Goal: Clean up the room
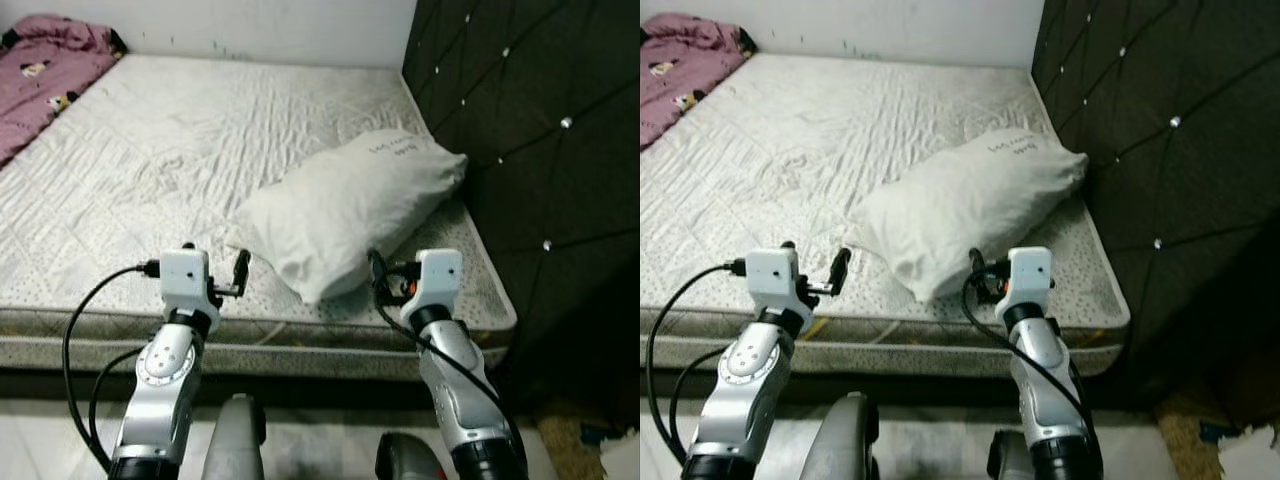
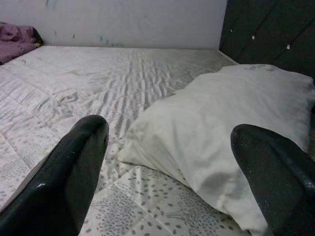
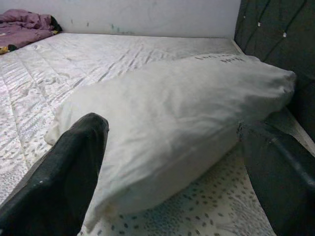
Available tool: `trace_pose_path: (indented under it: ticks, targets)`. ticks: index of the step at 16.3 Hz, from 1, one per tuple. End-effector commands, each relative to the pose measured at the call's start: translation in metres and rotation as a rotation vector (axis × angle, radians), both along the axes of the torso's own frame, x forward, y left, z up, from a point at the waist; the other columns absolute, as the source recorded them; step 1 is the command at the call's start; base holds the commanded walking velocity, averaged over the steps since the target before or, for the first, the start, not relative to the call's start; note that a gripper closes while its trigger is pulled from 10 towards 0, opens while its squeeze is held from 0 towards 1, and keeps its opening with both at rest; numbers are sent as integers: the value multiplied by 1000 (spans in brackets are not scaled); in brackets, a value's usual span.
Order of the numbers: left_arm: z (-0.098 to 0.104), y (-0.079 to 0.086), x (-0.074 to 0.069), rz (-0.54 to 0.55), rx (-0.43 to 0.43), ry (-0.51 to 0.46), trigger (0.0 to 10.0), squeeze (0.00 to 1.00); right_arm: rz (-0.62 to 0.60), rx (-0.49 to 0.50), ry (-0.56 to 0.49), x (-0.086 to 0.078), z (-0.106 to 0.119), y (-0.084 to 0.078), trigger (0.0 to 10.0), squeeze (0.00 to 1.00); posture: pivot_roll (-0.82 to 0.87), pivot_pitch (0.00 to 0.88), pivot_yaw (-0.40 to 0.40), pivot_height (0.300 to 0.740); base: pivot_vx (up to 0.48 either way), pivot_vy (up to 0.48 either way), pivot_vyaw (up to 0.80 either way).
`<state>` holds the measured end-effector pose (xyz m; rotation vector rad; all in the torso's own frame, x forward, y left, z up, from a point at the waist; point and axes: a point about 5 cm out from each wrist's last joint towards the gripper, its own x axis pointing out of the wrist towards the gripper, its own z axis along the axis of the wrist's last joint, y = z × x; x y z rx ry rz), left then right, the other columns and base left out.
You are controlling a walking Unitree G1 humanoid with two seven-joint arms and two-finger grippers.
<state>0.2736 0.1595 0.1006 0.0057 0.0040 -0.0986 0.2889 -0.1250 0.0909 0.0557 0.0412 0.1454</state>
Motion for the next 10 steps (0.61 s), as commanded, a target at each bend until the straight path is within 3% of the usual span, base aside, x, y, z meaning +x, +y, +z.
trace_pose_path:
  ticks: [1,4,10]
  targets:
    - [4,0,1,-5,-3,-13,10000,0,1,3,-13,2,4,-1,10000,0,38,30,-4,633,349,0,0]
    - [4,0,1,-8,-4,-12,10000,0,20,-10,-25,2,6,1,10000,0,37,32,-5,633,392,0,0]
    - [4,-1,2,-8,-2,-7,10000,0,25,-9,-28,3,6,1,10000,0,36,32,-6,633,376,0,691]
